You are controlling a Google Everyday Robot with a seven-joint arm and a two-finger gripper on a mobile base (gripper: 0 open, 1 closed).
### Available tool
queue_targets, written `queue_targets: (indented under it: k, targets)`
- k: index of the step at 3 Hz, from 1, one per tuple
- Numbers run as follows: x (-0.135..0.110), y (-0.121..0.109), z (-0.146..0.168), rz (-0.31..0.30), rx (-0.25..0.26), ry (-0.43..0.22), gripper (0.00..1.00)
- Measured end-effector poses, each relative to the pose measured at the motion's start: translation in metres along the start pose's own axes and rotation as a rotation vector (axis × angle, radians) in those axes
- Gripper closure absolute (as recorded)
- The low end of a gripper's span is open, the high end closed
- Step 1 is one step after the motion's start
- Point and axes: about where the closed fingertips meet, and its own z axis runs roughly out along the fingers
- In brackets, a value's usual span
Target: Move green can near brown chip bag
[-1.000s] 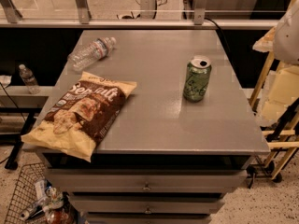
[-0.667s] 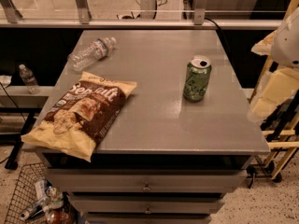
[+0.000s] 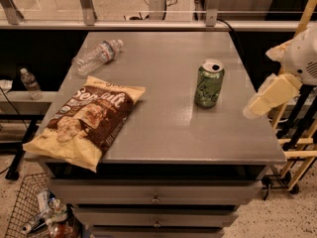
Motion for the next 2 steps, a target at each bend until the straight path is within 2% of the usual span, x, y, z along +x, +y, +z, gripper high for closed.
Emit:
queue_targets:
  k: [1, 2]
  targets:
    - [0.0, 0.0, 0.0, -0.002, 0.0, 0.001, 0.0]
    - [-0.006, 0.001, 0.013, 0.021, -0.007, -0.044, 0.0]
